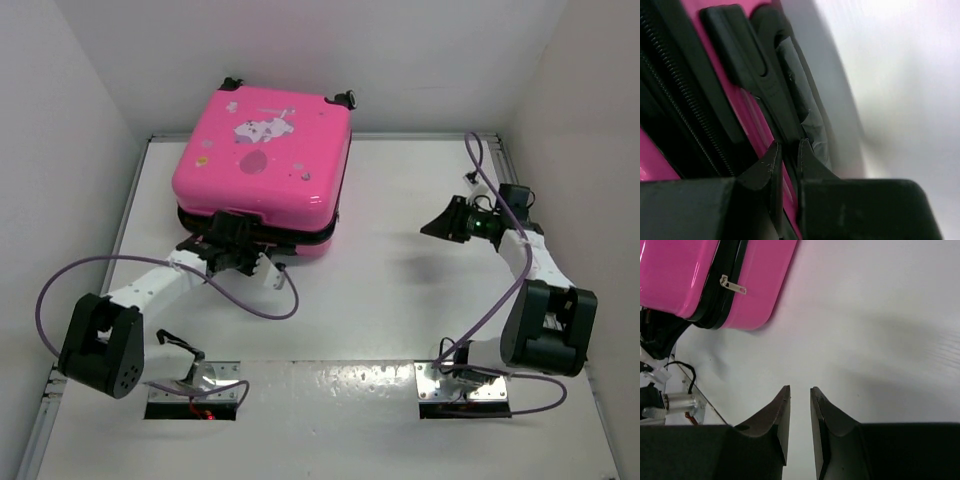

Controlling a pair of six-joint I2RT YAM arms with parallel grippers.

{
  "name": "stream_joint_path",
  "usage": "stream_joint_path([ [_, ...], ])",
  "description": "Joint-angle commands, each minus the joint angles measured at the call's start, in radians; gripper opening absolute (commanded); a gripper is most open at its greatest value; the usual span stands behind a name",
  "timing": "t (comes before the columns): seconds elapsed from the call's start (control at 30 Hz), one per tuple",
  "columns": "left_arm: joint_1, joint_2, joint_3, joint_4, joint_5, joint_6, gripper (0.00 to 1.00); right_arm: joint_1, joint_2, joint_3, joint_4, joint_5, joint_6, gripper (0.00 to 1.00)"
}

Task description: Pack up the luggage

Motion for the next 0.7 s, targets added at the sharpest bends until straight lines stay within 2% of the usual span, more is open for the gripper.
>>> stream_joint_path([
  [0.0, 0.101, -0.003, -0.079, -0.186, -0.002, 0.45, 0.0, 0.057, -0.001, -0.009, 0.075, -0.035, -0.024, 0.23],
  [0.1, 0.133, -0.026, -0.092, -0.153, 0.052, 0.463, 0.0, 0.125, -0.013, -0.032, 0.179, -0.029, 0.0, 0.23],
  [0.23, 0.142, -0.048, -0.105, -0.162, 0.031, 0.449, 0.0, 0.228, -0.027, -0.102, 0.356, 0.044, 0.028, 0.23],
  [0.3, 0.179, -0.081, -0.117, -0.213, 0.022, 0.503, 0.0, 0.286, 0.026, -0.072, 0.368, 0.05, 0.042, 0.23],
  [0.47, 0.28, -0.172, -0.153, -0.353, 0.021, 0.612, 0.0, 0.321, 0.097, 0.011, 0.378, 0.052, 0.063, 0.23],
  [0.67, 0.394, -0.336, -0.153, -0.466, 0.178, 0.658, 0.0, 0.326, 0.126, 0.032, 0.393, 0.057, 0.048, 0.23],
])
